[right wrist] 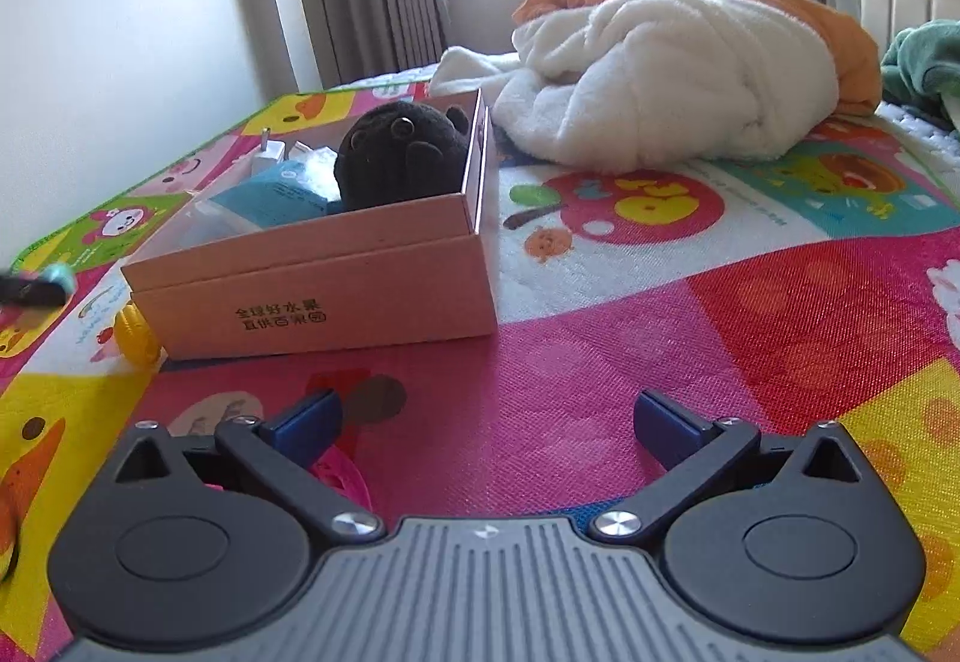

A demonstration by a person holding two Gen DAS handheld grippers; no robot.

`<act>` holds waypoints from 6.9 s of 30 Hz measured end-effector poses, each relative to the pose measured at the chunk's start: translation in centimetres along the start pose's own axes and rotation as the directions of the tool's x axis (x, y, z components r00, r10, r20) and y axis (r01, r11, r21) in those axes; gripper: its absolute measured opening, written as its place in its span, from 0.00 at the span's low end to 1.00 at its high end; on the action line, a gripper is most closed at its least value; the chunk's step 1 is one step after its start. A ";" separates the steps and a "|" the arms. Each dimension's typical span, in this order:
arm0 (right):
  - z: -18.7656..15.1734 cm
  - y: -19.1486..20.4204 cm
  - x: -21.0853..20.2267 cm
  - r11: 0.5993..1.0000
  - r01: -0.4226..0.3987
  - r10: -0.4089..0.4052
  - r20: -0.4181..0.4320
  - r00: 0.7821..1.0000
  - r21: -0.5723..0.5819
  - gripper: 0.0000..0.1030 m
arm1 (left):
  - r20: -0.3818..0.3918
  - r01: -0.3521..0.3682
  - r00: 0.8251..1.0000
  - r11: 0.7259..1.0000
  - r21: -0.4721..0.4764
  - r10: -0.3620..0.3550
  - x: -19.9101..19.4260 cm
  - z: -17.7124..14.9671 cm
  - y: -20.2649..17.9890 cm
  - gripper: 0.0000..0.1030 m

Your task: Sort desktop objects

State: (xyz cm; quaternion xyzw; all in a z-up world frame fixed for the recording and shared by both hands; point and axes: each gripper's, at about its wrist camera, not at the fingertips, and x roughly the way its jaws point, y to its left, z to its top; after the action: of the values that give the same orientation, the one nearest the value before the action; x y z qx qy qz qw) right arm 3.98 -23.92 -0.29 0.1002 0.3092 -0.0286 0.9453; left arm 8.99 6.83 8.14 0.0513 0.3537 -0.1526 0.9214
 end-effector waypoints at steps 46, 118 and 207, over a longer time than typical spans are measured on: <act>0.1 26.9 4.5 0.554 0.013 -0.017 0.005 1.000 -0.832 0.34 | 0.104 -0.128 0.971 0.832 -0.540 0.217 -13.1 -11.3 8.1 1.00; -1.1 3.8 -7.9 0.957 -0.203 0.204 -0.018 0.979 -0.208 0.59 | 0.150 -0.033 0.988 0.996 -0.089 0.046 -1.0 -11.9 -7.9 1.00; -2.2 6.5 -11.1 0.904 -0.174 0.149 -0.094 0.984 -0.391 0.24 | -0.028 0.057 0.998 0.997 -0.047 -0.058 -5.5 -11.0 -9.6 0.85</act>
State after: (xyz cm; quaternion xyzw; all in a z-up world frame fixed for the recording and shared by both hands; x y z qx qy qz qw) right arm -5.51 -17.15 5.67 -0.0677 0.3281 0.1163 0.9350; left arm -4.95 1.27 3.74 0.0219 0.3718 -0.1701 0.9123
